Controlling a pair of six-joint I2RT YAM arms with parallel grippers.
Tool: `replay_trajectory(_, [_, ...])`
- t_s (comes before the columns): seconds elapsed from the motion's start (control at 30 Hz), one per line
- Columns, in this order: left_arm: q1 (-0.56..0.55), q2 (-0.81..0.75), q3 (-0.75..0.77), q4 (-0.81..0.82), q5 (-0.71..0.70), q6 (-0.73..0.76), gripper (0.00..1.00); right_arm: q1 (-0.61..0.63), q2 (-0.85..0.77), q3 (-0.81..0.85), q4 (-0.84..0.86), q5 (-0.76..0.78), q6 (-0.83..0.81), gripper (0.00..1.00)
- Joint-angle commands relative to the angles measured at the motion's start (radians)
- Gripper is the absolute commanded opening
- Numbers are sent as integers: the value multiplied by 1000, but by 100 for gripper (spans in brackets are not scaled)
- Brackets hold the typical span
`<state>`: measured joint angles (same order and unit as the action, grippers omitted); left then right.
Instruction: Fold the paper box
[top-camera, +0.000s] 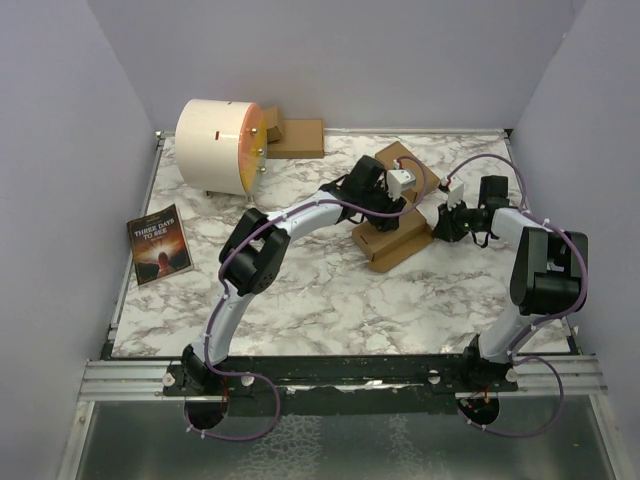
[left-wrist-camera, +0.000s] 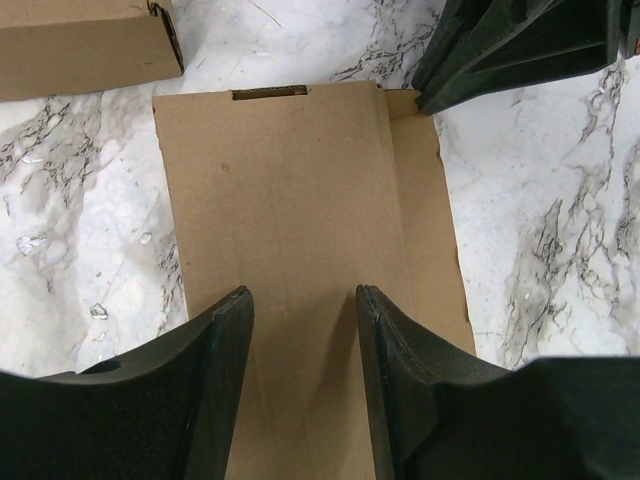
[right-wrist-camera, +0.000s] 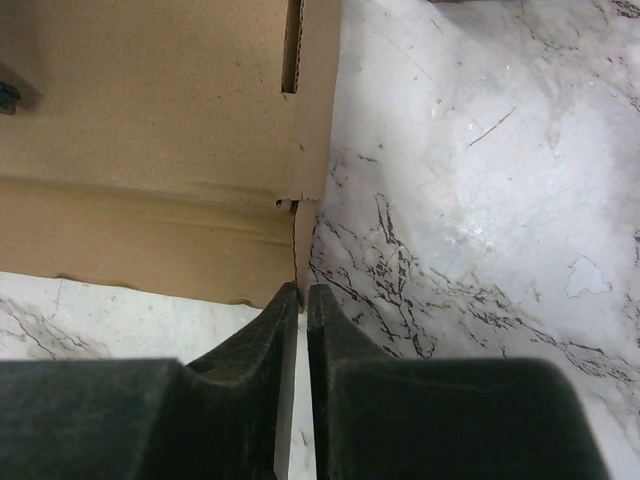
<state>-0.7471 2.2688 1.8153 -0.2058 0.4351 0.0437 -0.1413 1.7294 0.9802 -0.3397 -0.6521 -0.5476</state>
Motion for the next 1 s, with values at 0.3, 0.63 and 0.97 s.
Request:
replay_trajectory(0.3, [-15, 104, -9, -171, 52, -7, 49, 0, -14, 17, 27, -27, -22, 1])
replay_trajectory(0.63, [-23, 126, 15, -198, 66, 12, 49, 17, -39, 30, 24, -16, -25, 1])
replay_trajectory(0.97, [-30, 140, 22, -211, 86, 31, 49, 23, -32, 75, 7, -28, -3, 1])
